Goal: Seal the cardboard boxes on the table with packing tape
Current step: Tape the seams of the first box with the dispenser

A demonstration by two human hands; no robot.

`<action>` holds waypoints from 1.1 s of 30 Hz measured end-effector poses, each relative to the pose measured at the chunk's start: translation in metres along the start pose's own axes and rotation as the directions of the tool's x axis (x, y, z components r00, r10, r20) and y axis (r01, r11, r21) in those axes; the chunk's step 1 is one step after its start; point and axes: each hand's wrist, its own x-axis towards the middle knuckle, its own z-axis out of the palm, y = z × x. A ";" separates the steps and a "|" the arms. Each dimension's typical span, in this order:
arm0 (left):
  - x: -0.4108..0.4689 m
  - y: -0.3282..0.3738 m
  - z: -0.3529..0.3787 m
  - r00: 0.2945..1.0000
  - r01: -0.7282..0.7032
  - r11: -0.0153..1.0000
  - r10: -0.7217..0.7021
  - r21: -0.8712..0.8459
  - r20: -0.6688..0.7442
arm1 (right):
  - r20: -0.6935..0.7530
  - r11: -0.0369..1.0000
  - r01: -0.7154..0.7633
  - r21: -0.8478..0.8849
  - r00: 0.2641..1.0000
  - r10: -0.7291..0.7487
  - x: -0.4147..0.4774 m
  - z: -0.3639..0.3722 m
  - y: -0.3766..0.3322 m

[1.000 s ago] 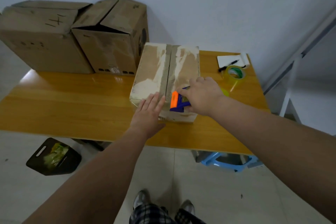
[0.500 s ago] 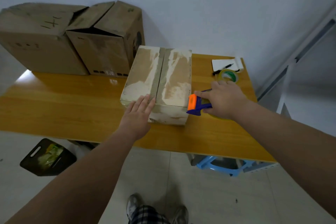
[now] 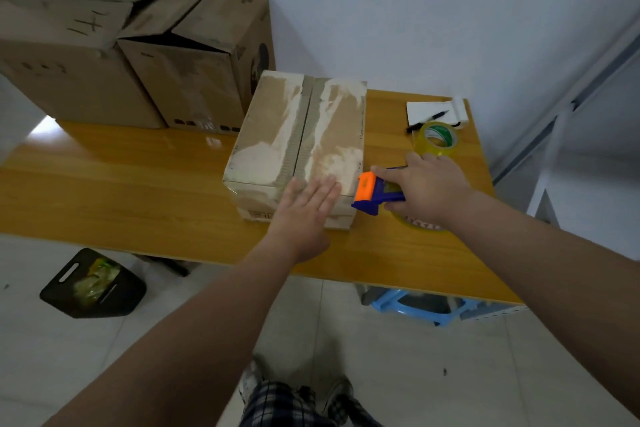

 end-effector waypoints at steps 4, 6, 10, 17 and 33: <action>-0.028 -0.058 0.006 0.998 0.064 0.997 -0.065 0.044 0.022 | -0.015 1.000 0.008 0.018 1.000 -0.008 0.002 0.005 0.002; -0.032 -0.065 0.005 0.995 0.078 0.994 -0.082 0.070 0.049 | -0.026 1.000 0.009 0.024 1.000 -0.008 0.002 0.008 0.001; -0.021 -0.033 -0.008 0.989 0.144 0.989 -0.145 0.014 0.024 | -0.045 0.999 -0.006 0.054 0.999 0.009 -0.002 0.014 0.000; 0.009 0.018 -0.016 0.999 -0.008 0.991 0.013 -0.131 0.040 | -0.064 0.999 0.039 0.006 0.997 -0.039 -0.005 0.021 0.010; 0.011 0.015 -0.006 1.000 0.010 0.992 -0.013 -0.128 -0.027 | 0.022 0.994 0.043 -0.099 0.999 -0.041 -0.031 0.048 0.050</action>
